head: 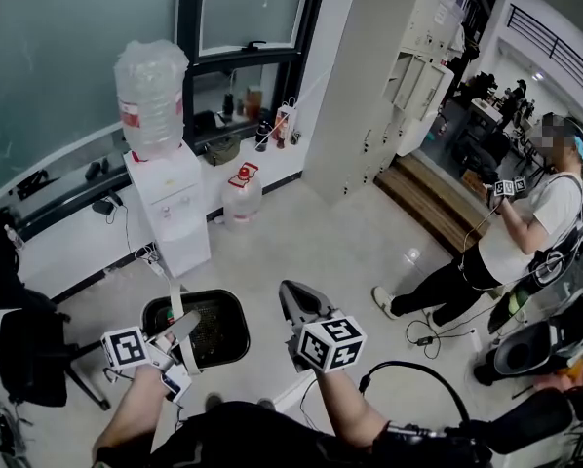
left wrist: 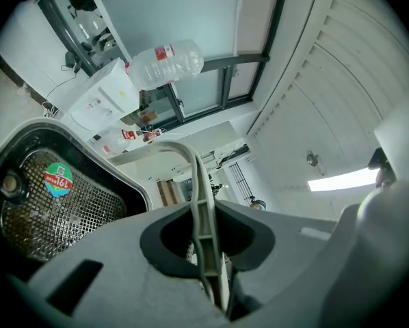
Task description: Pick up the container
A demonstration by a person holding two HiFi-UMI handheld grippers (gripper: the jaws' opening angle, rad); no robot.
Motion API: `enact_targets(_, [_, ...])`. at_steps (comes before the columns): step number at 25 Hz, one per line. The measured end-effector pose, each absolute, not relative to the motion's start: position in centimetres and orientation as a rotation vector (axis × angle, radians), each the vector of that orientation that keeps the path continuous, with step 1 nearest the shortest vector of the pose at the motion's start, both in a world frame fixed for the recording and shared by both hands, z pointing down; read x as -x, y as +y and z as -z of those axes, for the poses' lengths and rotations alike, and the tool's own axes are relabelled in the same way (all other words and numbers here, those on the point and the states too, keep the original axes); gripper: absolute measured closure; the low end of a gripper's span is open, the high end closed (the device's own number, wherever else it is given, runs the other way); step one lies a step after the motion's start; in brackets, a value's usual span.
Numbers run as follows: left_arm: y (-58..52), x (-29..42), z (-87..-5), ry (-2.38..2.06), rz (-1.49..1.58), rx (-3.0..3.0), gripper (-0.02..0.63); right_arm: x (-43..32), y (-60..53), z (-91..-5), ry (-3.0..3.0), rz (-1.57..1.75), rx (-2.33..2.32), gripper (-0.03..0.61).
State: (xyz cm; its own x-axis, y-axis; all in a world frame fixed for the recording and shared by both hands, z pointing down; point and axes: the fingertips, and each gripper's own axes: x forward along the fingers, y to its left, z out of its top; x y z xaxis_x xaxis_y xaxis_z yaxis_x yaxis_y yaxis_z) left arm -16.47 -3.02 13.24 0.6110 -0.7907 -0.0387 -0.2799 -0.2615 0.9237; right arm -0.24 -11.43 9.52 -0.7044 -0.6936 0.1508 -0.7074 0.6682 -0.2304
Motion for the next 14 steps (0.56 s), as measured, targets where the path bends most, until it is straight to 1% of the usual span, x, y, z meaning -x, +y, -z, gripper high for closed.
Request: enact_targets(14, [-2.9,16.0,-12.4,-0.839,0.622,-1.832,0.56,-0.7,-11.9,-9.2,-2.804,-0.396,-1.224,0.571])
